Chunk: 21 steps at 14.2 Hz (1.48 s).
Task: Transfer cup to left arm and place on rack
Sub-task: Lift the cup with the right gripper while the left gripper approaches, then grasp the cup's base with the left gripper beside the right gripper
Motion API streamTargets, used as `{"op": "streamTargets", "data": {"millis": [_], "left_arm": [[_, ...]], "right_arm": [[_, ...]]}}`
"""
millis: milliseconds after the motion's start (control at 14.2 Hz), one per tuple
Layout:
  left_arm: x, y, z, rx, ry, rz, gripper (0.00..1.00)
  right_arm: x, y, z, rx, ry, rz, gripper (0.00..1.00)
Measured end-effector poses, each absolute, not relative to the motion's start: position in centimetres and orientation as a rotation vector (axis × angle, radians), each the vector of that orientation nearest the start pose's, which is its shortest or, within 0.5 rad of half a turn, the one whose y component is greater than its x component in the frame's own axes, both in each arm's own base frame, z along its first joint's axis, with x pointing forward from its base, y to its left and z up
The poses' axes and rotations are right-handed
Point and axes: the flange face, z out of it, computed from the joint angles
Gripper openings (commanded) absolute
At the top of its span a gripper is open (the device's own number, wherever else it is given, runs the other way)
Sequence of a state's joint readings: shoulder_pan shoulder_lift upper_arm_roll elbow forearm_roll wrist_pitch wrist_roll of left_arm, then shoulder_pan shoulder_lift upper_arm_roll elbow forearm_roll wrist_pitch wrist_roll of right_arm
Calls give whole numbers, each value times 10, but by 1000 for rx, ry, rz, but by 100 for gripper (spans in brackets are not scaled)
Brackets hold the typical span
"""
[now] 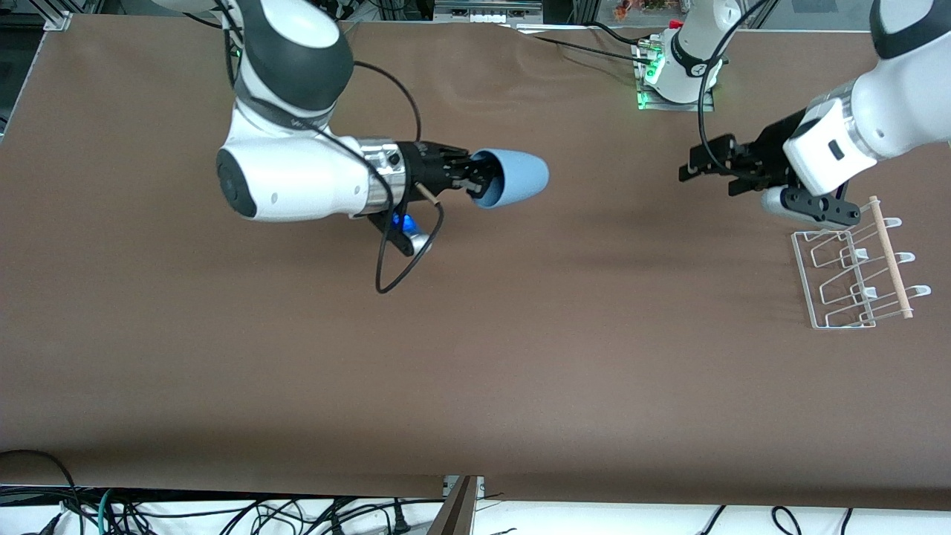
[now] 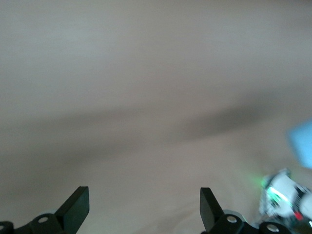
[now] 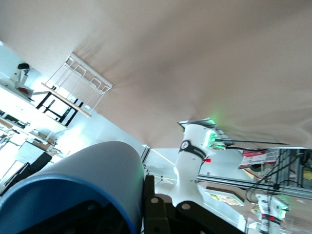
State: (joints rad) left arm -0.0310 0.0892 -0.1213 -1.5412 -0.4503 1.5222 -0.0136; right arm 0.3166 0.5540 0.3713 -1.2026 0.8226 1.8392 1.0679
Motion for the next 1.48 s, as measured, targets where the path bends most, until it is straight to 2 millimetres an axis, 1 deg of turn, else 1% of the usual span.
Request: {"op": "streamTargets", "data": {"millis": [141,212,282,353,564,635,705,846,917,1058,1199,1270,1340,1481], "left_arm": [[559,-138,600,-3611,478,238,100],[557,-140,599,-3614,595,240,100],[555,-141,599,-3609,731,239,100],[553,-143,597,-3588,908,232,100],[546,-156,594,-3493,1520,150,100],[545,-161,593,-3480,1652,119,100],[545,-168,594,-3488,1744,82,100],[545,-187,595,-3478,1859,8,100],[544,-201,595,-3447,1915,-43,100],[543,-236,593,-3377,1999,-150,100],[545,-269,585,-3328,2040,-260,100],[548,-282,578,-3306,2057,-305,100],[551,-290,571,-3285,2079,-336,100],[557,-293,558,-3242,2137,-362,100]], "right_arm": [[557,468,526,-2164,706,864,0],[553,473,526,-2166,704,868,0],[552,475,526,-2166,704,868,0],[552,475,526,-2165,705,867,0],[553,474,526,-2164,707,865,0],[553,474,526,-2164,707,865,0],[553,474,527,-2163,708,863,0],[554,473,527,-2159,711,857,0],[554,474,527,-2159,711,857,0],[553,475,527,-2157,709,858,0],[552,477,530,-2150,706,855,0],[551,479,533,-2147,705,853,0],[550,481,534,-2144,706,849,0],[551,482,536,-2135,713,834,0]]}}
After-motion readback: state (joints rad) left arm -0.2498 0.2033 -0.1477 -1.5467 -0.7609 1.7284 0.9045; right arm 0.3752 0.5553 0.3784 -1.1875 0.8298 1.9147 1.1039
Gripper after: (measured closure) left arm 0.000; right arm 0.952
